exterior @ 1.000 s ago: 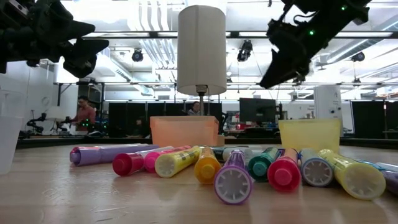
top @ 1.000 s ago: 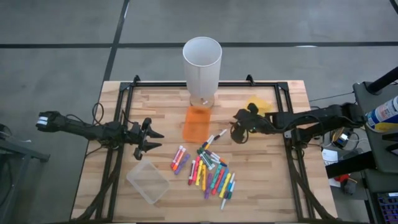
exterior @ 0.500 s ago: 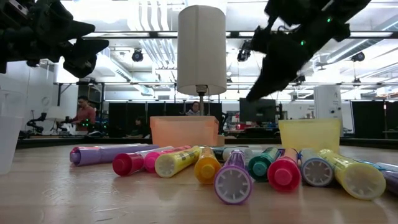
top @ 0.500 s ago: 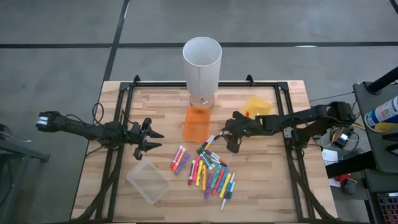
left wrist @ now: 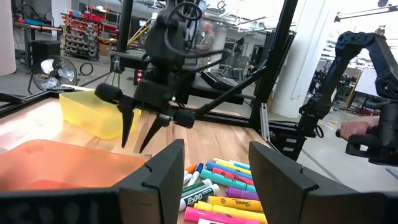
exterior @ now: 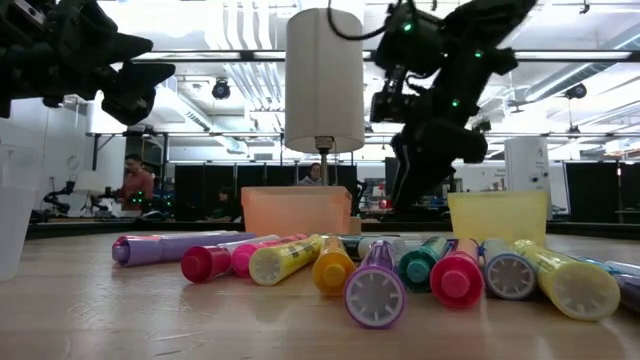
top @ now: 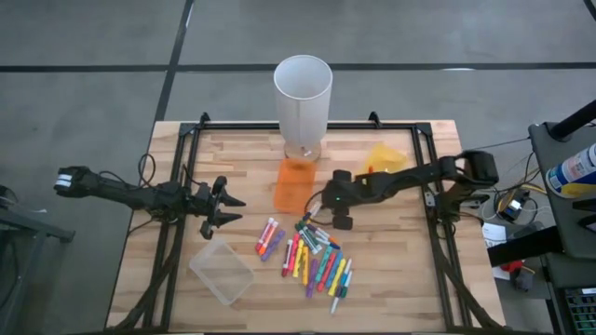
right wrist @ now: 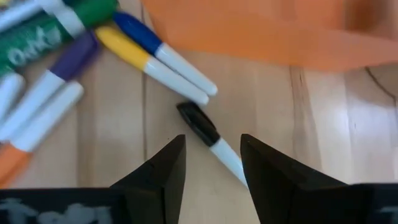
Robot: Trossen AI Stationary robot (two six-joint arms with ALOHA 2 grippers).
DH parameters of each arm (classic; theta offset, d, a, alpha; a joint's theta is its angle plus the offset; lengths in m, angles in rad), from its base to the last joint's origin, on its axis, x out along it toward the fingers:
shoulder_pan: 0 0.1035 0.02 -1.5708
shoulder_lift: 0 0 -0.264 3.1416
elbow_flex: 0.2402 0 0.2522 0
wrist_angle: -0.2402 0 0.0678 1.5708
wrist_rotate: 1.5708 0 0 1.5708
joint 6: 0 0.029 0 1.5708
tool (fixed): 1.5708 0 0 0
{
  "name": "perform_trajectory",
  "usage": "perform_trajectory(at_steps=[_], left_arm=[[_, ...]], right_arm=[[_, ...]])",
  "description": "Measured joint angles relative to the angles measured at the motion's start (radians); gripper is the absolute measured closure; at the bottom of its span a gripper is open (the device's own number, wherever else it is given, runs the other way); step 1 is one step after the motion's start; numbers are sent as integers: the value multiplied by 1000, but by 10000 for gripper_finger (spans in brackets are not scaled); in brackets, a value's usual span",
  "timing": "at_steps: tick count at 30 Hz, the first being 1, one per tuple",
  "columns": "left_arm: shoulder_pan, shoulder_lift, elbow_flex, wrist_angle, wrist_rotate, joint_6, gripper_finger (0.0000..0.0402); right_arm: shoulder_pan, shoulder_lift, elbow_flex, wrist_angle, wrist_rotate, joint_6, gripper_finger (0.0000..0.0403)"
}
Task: Pick & Place Markers
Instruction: Put the small black marker pen into the yellow bin
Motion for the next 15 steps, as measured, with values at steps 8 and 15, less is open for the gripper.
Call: perform_trajectory(at_steps=[8,15], left_arm=[[0,0,0,0,0,0,227],[0,0,0,0,0,0,227]], right_arm=[[-43,60,73,-81,0,-67,268],[-61,60,54,-97,-9,-69,275]])
